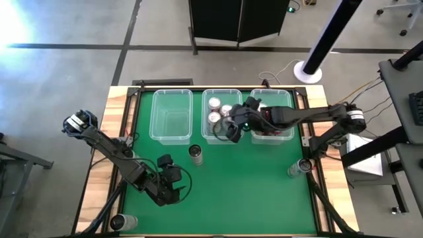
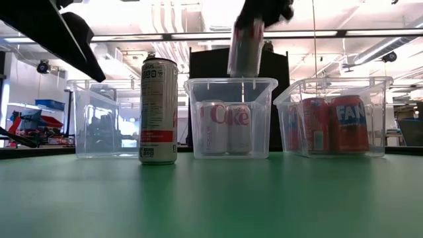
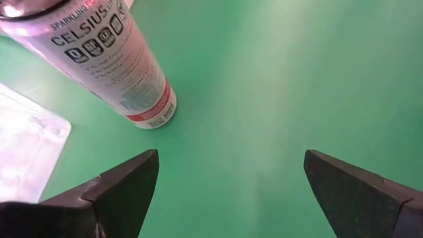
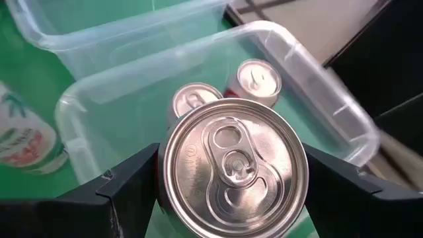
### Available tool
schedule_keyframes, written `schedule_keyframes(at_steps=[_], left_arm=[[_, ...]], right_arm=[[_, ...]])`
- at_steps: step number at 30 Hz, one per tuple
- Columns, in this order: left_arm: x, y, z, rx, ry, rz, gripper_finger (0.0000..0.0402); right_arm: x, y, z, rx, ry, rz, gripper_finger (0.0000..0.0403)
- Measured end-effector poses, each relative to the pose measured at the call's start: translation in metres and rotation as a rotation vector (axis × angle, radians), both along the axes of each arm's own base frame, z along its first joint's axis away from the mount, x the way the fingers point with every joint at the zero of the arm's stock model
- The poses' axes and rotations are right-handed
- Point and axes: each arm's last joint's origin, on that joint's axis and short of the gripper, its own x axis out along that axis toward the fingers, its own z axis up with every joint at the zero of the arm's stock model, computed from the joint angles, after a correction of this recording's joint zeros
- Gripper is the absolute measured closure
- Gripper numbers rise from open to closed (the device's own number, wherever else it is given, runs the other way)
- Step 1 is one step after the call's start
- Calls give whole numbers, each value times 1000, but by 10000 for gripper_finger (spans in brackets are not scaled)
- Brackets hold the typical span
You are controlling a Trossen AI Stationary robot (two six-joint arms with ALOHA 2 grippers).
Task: Sort soda cans
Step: Put the silver soda can into the middle transparent bin
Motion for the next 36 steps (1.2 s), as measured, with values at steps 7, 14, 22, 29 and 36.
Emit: schedule_keyframes(at_steps=[7,14,22,29,36], left_arm=[[-1,0,0,-12,17,-5,40],[-1,0,0,-18,15,0,40],[-1,0,0,-21,14,3,40],[-1,0,0,-22,13,3,40],[-1,0,2,-13,12,-14,40]], right_arm=[[7,-25,-36,126,-29,11,101],[13,-29,-61,157,28,12,98],[20,-35,-77,163,64,-8,95],[21,-38,-79,166,61,-12,64],[19,-38,-75,159,63,6,39]])
